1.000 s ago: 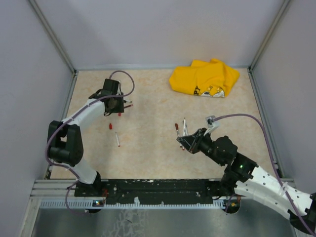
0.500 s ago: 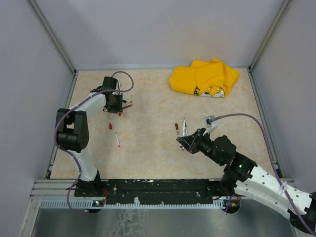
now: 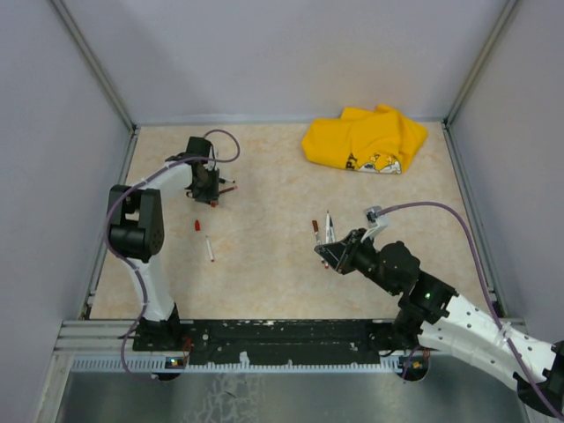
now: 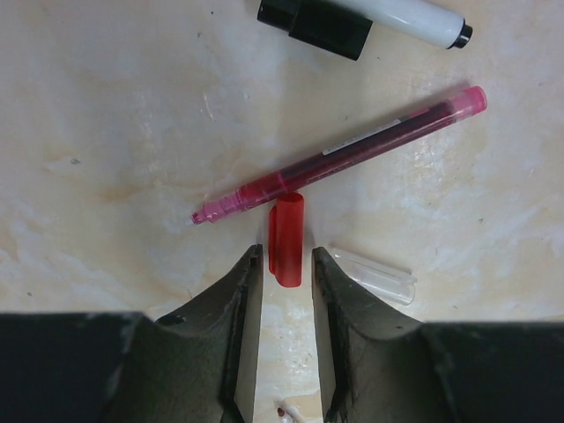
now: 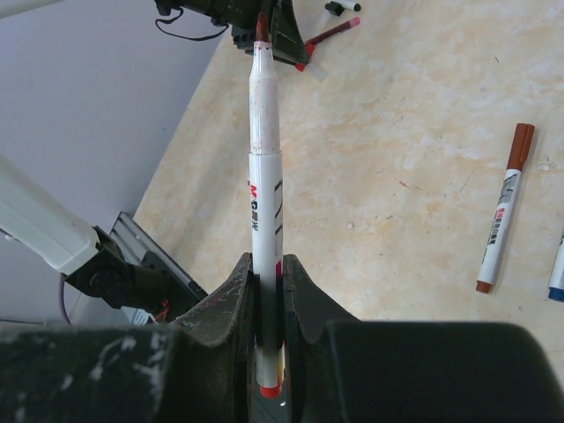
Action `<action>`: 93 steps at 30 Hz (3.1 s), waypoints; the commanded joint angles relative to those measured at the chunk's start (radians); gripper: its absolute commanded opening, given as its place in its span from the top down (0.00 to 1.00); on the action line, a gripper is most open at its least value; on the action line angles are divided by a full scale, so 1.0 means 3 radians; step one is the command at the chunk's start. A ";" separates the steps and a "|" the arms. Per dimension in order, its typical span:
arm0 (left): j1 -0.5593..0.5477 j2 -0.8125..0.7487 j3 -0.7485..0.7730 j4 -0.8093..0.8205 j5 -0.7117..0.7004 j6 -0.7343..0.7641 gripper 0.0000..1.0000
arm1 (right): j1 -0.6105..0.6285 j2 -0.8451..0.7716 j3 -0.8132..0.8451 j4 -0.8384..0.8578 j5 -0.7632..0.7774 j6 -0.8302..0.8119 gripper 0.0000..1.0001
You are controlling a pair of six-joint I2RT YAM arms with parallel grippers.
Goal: Insert the pens into the pen caps
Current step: Pick up the pen cap from the center of the board, then place the pen cap at the center of the board.
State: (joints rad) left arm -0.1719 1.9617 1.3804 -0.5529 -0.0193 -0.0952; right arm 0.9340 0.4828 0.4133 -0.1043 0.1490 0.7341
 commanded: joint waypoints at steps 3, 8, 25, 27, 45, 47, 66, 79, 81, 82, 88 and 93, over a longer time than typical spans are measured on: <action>0.0033 0.0093 0.0103 -0.0044 -0.0043 0.0071 0.67 | 0.0031 0.0016 0.0194 0.0132 0.0029 -0.0057 1.00; 0.0036 0.0145 0.0108 -0.0058 -0.0053 0.0077 0.71 | 0.0031 0.0011 0.0201 0.0123 0.0024 -0.0063 1.00; 0.0026 -0.0472 -0.0127 -0.0046 -0.0042 0.0026 0.82 | 0.0034 -0.0117 0.0190 0.0011 0.0085 -0.0069 1.00; 0.0010 -0.0678 -0.0243 -0.0027 0.0064 0.0025 0.82 | 0.0033 -0.0116 0.0185 0.0003 0.0095 -0.0069 1.00; -0.1586 -0.2140 -0.1287 0.0292 0.0533 0.0225 0.81 | 0.0031 -0.0222 0.0260 -0.0203 0.0248 -0.0108 1.00; -0.1717 -0.2157 -0.1377 0.0299 0.0538 0.0223 0.81 | 0.0035 -0.0255 0.0259 -0.0231 0.0295 -0.0089 1.00; -0.2986 -0.1313 -0.1456 0.0233 0.0052 0.0197 0.79 | 0.0032 -0.0949 0.0489 -0.1065 0.1320 0.0280 1.00; -0.3137 -0.0997 -0.1431 0.0180 -0.0146 0.0200 0.60 | 0.0031 -0.0917 0.0474 -0.1019 0.1280 0.0258 1.00; -0.3138 -0.1006 -0.1426 0.0157 -0.0169 0.0195 0.57 | 0.0032 -0.0905 0.0475 -0.1008 0.1271 0.0253 1.00; -0.3136 -0.1022 -0.1421 0.0141 -0.0197 0.0191 0.55 | 0.0031 -0.0899 0.0475 -0.1003 0.1261 0.0251 1.00; -0.3139 -0.1083 -0.1396 0.0001 -0.0364 0.0219 0.51 | 0.0031 -0.0893 0.0456 -0.0983 0.1231 0.0253 1.00; -0.3139 -0.1029 -0.1368 -0.0039 -0.0447 0.0238 0.51 | 0.0033 -0.0893 0.0443 -0.0985 0.1211 0.0263 1.00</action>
State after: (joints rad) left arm -1.1103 1.6436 0.9421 -0.5190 -0.1085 -0.0433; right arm 0.9340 0.2058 0.5243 -0.4446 0.5026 0.8082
